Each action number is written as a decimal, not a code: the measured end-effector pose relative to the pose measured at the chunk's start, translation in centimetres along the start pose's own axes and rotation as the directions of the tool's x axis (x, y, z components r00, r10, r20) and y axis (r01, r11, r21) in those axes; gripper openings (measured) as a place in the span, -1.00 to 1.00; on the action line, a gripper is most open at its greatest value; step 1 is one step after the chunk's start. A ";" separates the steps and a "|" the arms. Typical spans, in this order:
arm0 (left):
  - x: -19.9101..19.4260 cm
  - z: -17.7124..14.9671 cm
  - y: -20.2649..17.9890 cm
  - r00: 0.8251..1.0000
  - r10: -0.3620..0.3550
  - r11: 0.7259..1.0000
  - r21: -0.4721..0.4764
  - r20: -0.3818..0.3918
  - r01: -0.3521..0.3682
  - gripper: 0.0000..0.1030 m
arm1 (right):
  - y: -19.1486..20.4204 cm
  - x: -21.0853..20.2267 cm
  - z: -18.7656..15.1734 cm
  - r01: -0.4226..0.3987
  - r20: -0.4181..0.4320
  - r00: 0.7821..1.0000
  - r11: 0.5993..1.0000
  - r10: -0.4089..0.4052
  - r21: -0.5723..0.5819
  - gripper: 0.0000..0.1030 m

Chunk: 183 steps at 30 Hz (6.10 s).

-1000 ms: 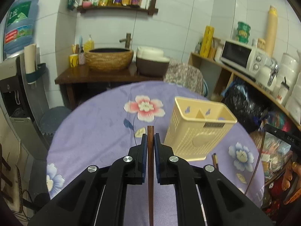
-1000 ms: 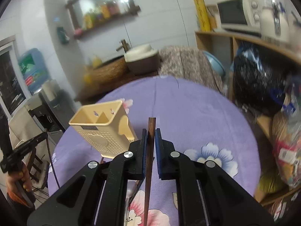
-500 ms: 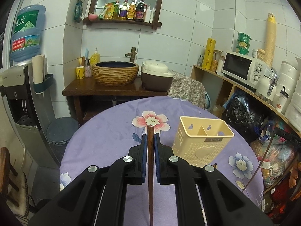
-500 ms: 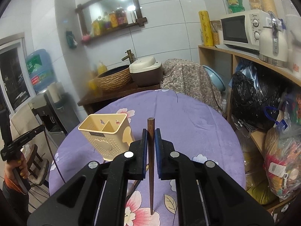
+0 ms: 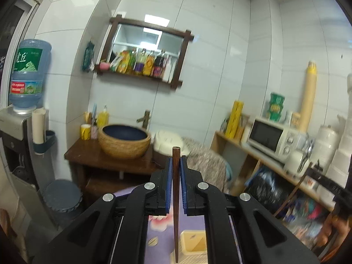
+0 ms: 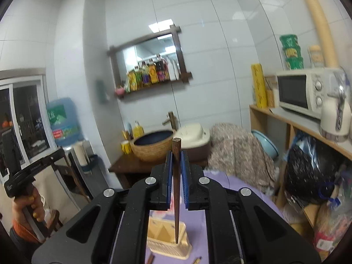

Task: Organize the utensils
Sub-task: 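Lift both held chopsticks upright and carry them over the beige holder, then open the left tool over the holder while the right tool releases its chopstick, then move both tools back down to the remaining utensils on the cloth, then close the left tool on a wooden chopstick while the right tool grasps a spoon, then lift the chopstick and spoon upright and carry them over the holder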

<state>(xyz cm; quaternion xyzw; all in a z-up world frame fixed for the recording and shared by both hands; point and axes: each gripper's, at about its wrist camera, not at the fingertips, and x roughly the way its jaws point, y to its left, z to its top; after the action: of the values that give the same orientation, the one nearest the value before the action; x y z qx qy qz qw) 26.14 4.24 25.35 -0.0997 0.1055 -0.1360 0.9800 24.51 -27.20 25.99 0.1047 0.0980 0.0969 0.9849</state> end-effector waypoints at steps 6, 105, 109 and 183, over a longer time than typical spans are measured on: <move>3.0 -2.0 -3.9 0.999 0.012 0.999 0.032 0.049 -0.013 -0.84 | 2.9 4.0 -1.4 0.023 -0.004 1.000 0.999 -0.023 -0.049 -0.83; -0.8 -33.9 -0.1 0.745 0.127 0.983 0.186 -0.655 -0.004 -0.03 | -2.1 0.2 -36.0 0.261 -0.617 0.719 0.947 -0.320 -0.187 0.36; 1.0 -33.7 -0.5 0.740 0.151 0.974 0.227 -0.656 0.002 -0.05 | -0.8 1.3 -36.0 0.194 -0.622 0.731 0.960 -0.280 -0.203 0.12; 0.3 -16.8 1.5 0.929 0.028 0.993 0.116 -0.369 0.016 -0.87 | -5.6 -0.1 -23.2 0.115 -0.458 0.881 0.993 -0.117 -0.031 -0.29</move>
<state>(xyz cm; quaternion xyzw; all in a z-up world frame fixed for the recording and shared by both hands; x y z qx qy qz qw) 22.88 2.79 8.82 -0.0143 0.2804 -0.1553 0.9471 20.45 -28.21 2.53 0.0712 0.3340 0.0600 0.9380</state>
